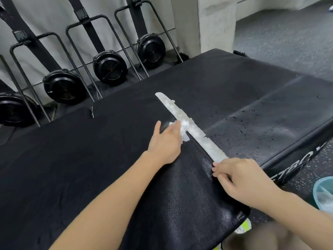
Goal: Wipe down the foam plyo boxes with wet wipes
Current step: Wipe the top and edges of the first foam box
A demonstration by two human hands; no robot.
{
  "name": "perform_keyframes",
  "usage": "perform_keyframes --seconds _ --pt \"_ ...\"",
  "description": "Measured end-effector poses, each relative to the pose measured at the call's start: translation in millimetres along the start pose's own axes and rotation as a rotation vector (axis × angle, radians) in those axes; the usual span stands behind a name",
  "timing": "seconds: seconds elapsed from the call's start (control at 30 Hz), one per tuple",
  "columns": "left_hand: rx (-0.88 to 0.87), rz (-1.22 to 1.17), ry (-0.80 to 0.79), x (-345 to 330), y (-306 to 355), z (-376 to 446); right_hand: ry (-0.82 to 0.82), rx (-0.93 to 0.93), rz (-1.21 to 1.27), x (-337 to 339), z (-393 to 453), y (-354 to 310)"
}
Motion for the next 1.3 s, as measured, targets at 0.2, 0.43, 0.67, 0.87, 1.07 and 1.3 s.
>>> perform_keyframes --seconds 0.2,0.43,0.67,0.87,1.07,1.3 --pt "0.15 -0.136 -0.041 2.0 -42.3 23.7 0.092 -0.006 -0.048 1.0 6.9 -2.9" --pt "-0.166 -0.276 0.021 10.8 52.0 -52.9 0.313 -0.126 0.311 28.0 18.2 10.4" --pt "-0.433 -0.271 0.06 11.8 88.5 -95.2 0.447 -0.295 0.518 46.3 23.6 45.3" --pt "-0.294 -0.199 0.055 10.8 71.8 -72.3 0.302 -0.258 0.568 27.7 33.7 20.1" --pt "-0.308 -0.078 0.008 1.5 56.0 -75.1 0.219 -0.115 0.511 15.9 38.4 -1.9" --pt "0.042 -0.021 -0.046 -10.8 -27.2 -17.2 0.093 0.002 0.286 0.8 35.8 -13.5"
Point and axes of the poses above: each hand's wrist, its own z-axis towards the middle knuckle, its own x-axis out of the back of the hand, y = z × x, the point moved 9 cm from there along z, towards the middle knuckle, and after that the axes turned 7 degrees about y, right-handed, at the moved point
